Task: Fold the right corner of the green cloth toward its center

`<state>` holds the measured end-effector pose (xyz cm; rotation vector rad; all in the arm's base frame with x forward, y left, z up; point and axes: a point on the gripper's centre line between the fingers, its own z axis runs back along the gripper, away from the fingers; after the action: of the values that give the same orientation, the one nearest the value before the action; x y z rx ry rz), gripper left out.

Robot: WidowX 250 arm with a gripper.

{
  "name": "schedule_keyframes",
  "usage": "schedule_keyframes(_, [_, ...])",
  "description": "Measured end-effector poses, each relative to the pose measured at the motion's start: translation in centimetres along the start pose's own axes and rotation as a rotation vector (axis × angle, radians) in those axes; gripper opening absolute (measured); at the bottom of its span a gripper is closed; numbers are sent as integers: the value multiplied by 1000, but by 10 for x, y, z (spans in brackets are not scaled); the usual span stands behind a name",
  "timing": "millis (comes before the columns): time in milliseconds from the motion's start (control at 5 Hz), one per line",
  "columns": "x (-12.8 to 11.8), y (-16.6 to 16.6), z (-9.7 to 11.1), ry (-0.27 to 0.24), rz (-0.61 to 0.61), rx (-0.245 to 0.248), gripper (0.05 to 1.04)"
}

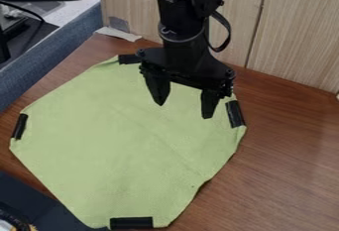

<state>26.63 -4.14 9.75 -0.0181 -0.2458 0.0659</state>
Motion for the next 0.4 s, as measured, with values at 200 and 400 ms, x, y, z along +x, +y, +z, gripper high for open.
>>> schedule_keyframes(200, [-3,1,-6,22,7,7,999])
schedule_keyframes(400, [9,-10,-22,15,40,46,999])
